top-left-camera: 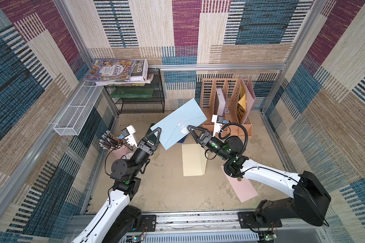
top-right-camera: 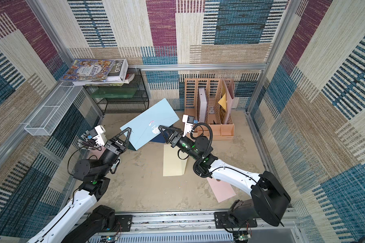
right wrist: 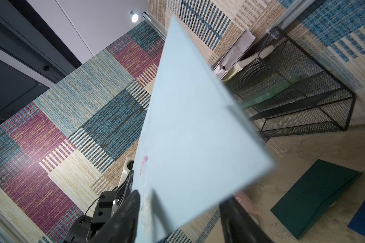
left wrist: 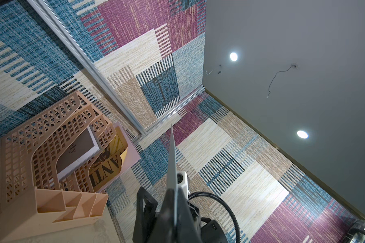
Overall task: Open the envelope
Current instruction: Pick up the envelope from the center of the board.
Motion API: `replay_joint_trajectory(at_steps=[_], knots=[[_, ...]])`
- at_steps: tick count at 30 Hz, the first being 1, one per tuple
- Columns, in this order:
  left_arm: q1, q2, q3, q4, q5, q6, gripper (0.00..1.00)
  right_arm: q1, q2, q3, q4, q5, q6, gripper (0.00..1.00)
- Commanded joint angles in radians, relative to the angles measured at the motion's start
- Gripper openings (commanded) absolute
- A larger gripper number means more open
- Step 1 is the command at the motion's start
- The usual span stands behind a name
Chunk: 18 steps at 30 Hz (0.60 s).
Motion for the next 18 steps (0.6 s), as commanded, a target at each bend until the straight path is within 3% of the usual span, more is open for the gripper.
replay_joint_trajectory(at_steps=[1, 6, 9, 13, 15, 18], knots=[[-0.014, 0.012, 0.0, 0.028, -0.009, 0.012, 0.0, -0.002, 0.023, 0.027, 0.088, -0.052, 0.027, 0.41], [-0.026, 0.016, 0.003, -0.015, -0.016, 0.039, 0.0, -0.012, 0.041, 0.058, 0.101, -0.115, 0.03, 0.08], [-0.025, -0.014, 0.022, -0.136, -0.014, 0.088, 0.0, -0.026, 0.024, 0.066, 0.06, -0.153, 0.026, 0.0], [-0.026, -0.062, 0.083, -0.377, 0.047, 0.24, 0.28, -0.065, -0.018, 0.117, -0.121, -0.249, -0.031, 0.0], [-0.025, -0.077, 0.159, -0.565, 0.111, 0.374, 0.42, -0.089, -0.041, 0.198, -0.345, -0.339, -0.135, 0.0], [-0.025, -0.075, 0.267, -0.832, 0.18, 0.54, 0.54, -0.122, -0.073, 0.314, -0.703, -0.445, -0.341, 0.0]])
